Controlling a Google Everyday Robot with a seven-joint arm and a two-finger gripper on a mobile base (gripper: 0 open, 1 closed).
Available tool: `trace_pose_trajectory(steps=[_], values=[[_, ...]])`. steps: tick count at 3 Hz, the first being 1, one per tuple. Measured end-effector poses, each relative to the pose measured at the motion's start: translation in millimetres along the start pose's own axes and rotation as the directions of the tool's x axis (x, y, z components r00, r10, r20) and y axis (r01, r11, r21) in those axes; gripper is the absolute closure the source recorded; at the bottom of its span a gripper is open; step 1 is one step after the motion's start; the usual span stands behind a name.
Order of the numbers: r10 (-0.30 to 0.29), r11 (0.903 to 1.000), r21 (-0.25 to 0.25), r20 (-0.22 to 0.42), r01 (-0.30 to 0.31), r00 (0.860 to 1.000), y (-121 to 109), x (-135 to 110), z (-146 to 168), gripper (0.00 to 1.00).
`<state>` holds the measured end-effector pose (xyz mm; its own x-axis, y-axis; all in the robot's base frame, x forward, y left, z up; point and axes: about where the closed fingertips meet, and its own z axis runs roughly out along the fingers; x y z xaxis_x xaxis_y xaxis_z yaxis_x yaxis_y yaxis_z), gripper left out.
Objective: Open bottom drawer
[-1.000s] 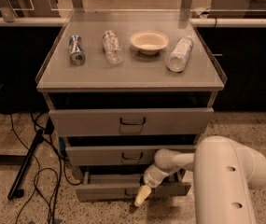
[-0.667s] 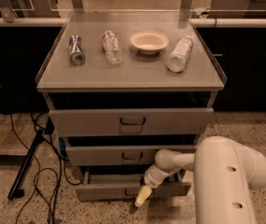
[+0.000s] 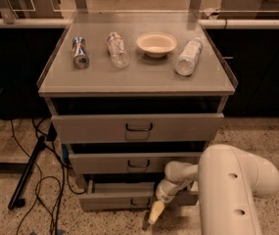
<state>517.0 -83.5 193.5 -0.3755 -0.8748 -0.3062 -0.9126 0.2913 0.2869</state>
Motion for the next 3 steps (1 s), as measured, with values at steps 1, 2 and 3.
trace_pose_trajectory(steps=[1,2,3], values=[[-0.007,0.9985,-0.054,0.026,0.008,1.0,12.5,16.6,-2.8,0.0],[-0.019,0.9962,-0.084,0.038,0.023,0.999,18.7,16.8,-0.5,0.0],[-0.038,0.9932,-0.109,0.032,0.041,0.999,29.2,24.4,-8.0,0.0]])
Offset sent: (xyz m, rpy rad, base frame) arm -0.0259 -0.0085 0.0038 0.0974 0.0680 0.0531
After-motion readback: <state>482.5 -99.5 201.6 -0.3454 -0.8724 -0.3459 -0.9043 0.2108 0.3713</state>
